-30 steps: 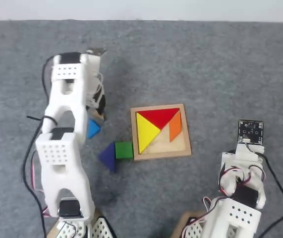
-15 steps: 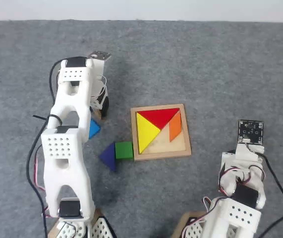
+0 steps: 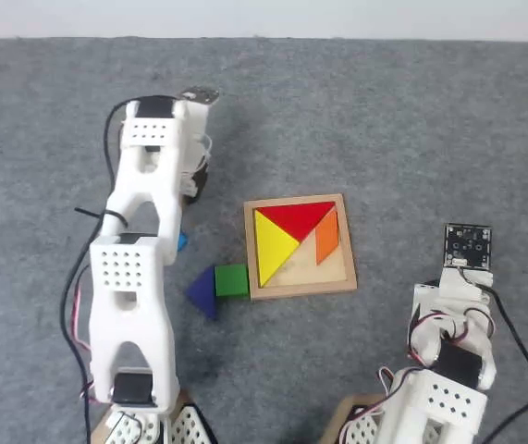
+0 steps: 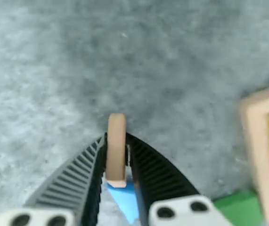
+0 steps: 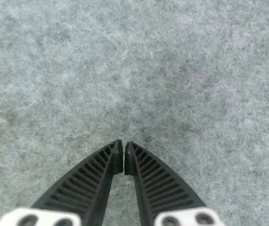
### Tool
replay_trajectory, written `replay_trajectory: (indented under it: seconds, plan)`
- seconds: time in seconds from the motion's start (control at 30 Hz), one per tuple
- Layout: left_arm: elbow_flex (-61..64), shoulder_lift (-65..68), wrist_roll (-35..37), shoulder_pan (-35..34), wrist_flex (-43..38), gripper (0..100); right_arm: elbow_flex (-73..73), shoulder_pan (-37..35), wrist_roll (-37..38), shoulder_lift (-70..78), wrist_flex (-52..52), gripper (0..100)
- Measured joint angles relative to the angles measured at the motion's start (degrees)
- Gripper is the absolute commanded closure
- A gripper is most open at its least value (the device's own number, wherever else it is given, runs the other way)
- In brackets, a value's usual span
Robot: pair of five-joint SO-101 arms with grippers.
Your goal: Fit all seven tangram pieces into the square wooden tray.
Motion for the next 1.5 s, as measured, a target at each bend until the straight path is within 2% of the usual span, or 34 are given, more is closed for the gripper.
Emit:
replay_trajectory:
  seconds: [0.13, 0.3, 0.43, 0.53, 0.67, 0.83, 1.1, 1.3, 1.5]
  plan:
    - [0.8, -3.6, 2.5, 4.3, 1.0, 99, 0.0, 0.0, 0.0, 0.0, 0.0, 97.6]
    - [11.3, -17.9, 7.3, 14.6, 1.1, 99, 0.0, 0.0, 0.0, 0.0, 0.0, 97.6]
    - [18.5, -28.7, 13.7, 25.0, 0.7, 99, 0.0, 0.0, 0.0, 0.0, 0.0, 97.6]
    - [22.9, -33.0, 20.6, 29.6, -3.6, 99, 0.0, 0.0, 0.0, 0.0, 0.0, 97.6]
    - [29.6, -33.4, 27.9, 31.6, -10.9, 99, 0.0, 0.0, 0.0, 0.0, 0.0, 97.6]
    - [33.8, -27.9, 28.9, 34.6, -17.6, 98, 0.0, 0.0, 0.0, 0.0, 0.0, 97.6]
    - [33.4, -22.8, 29.3, 36.6, -18.6, 86, 0.0, 0.0, 0.0, 0.0, 0.0, 97.6]
    - [32.9, -21.0, 28.9, 36.0, -18.6, 86, 0.0, 0.0, 0.0, 0.0, 0.0, 97.6]
    - [32.9, -21.0, 27.3, 32.4, -18.6, 86, 0.0, 0.0, 0.0, 0.0, 0.0, 97.6]
